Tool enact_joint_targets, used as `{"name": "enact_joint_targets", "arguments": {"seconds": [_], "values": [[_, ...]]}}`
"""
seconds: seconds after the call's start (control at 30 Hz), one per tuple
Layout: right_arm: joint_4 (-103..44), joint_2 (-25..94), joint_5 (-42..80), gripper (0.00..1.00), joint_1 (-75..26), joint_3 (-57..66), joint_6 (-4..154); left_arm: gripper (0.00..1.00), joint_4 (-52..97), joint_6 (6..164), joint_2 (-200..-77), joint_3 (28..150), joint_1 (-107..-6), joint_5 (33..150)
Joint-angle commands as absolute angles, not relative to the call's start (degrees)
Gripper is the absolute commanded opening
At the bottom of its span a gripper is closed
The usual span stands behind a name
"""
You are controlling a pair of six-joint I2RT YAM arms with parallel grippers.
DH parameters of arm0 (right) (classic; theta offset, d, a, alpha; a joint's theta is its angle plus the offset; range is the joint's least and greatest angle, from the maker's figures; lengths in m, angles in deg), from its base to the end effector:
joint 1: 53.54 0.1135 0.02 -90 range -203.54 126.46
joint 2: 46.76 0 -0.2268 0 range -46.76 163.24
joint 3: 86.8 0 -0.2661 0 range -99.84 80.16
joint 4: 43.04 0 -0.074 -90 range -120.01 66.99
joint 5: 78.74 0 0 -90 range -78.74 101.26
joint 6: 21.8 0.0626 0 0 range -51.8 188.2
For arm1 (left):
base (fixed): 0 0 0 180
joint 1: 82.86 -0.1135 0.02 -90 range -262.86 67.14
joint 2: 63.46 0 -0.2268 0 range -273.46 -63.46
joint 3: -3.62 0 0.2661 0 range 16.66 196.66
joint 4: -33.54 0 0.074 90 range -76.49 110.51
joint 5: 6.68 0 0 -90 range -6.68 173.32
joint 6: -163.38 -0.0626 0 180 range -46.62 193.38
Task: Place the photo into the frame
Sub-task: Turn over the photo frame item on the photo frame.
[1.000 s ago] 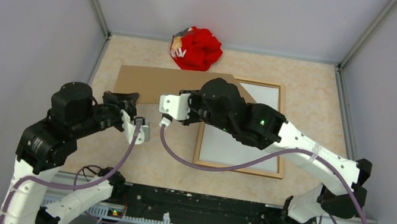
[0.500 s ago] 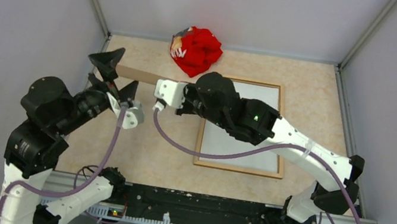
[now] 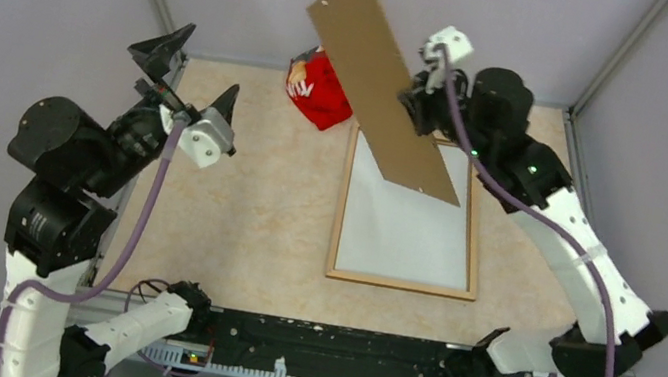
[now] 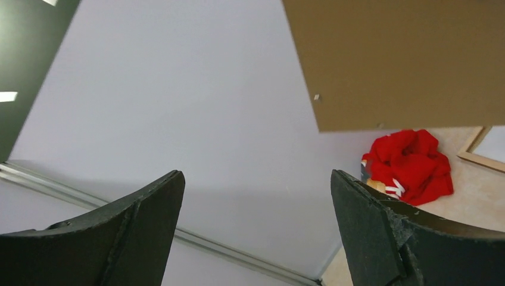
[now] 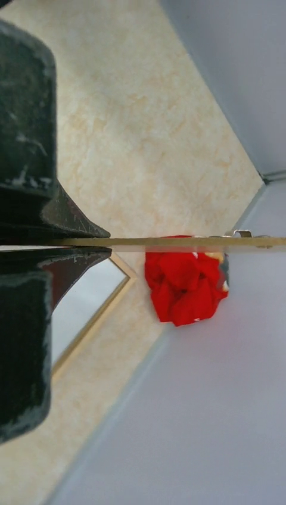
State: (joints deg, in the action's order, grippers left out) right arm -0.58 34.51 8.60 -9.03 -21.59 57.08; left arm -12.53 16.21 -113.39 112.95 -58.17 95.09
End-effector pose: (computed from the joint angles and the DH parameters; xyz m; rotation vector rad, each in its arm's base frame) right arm 0.2461 0.2379 0.4634 -0.7823 1.5569 0.3891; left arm 0.1229 -0.0705 0.5473 1.0097 0.8978 0.3413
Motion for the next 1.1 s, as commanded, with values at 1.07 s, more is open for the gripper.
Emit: {"name": "enact_joint_targets", "arguments": {"seconds": [1.07], "values": [[-41.2,20.2,65.0,0.00,-67.8,36.8,119.8,0.93,-9.5,42.6,-137.5,83.5,-64.7,105.3]]}}
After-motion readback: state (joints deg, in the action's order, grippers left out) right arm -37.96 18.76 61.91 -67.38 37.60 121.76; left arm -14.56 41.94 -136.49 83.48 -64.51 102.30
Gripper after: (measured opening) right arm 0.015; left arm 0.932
